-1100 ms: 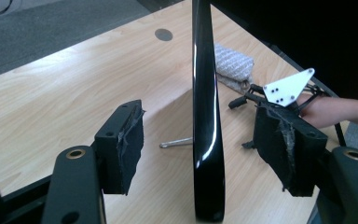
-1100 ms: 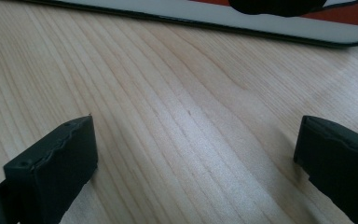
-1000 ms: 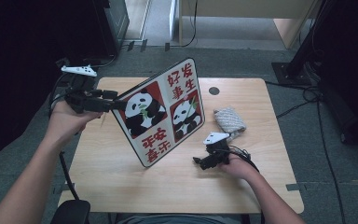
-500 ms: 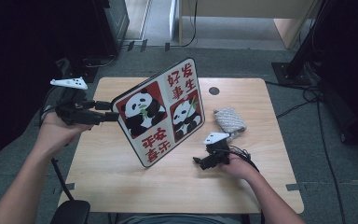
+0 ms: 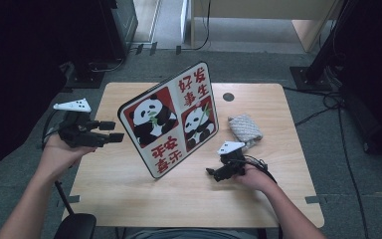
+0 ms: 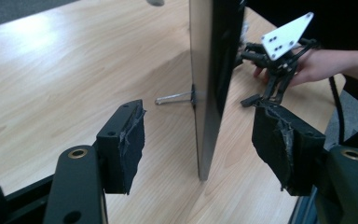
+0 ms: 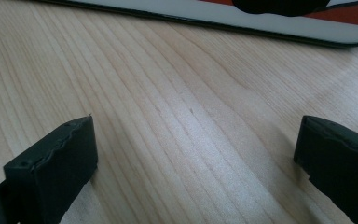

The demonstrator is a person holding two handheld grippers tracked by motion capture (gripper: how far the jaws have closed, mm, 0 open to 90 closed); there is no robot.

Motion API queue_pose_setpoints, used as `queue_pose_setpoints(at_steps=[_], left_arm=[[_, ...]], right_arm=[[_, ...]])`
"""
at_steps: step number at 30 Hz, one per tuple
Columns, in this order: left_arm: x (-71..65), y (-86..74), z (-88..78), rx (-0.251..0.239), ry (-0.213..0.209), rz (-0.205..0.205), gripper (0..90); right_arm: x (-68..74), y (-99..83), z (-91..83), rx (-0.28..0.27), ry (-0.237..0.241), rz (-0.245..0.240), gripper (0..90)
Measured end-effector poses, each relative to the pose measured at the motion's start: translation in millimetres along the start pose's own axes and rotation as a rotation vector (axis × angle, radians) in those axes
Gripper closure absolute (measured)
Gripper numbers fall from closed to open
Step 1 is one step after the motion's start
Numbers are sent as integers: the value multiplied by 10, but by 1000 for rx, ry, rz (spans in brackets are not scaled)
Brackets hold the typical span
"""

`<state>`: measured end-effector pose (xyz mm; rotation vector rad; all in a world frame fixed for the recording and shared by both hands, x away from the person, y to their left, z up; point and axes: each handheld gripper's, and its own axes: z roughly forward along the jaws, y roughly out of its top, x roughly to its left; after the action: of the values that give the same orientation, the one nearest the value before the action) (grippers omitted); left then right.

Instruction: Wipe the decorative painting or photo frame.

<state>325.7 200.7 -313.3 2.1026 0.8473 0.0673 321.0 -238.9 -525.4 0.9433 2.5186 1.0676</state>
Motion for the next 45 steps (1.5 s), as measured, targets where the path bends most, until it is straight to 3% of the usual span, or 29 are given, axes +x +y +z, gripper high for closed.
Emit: queue_pose_setpoints(at_steps=[15, 22, 30, 36, 40, 45], left_arm=[[246, -378, 304, 23, 27, -33, 361], [335, -444, 501, 36, 29, -40, 368], [186, -440, 522, 17, -31, -5, 383], [87, -417, 547, 44, -49, 13, 418], [17, -388, 568, 32, -71, 31, 531], [9, -355, 615, 20, -97, 15, 621]], right_arm=[[-1, 1, 0, 3, 1, -1, 0], [1, 7, 6, 2, -2, 2, 0], [1, 7, 6, 2, -2, 2, 0], [2, 7, 6, 2, -3, 2, 0], [2, 7, 6, 2, -3, 2, 0], [44, 21, 21, 2, -38, 36, 0]])
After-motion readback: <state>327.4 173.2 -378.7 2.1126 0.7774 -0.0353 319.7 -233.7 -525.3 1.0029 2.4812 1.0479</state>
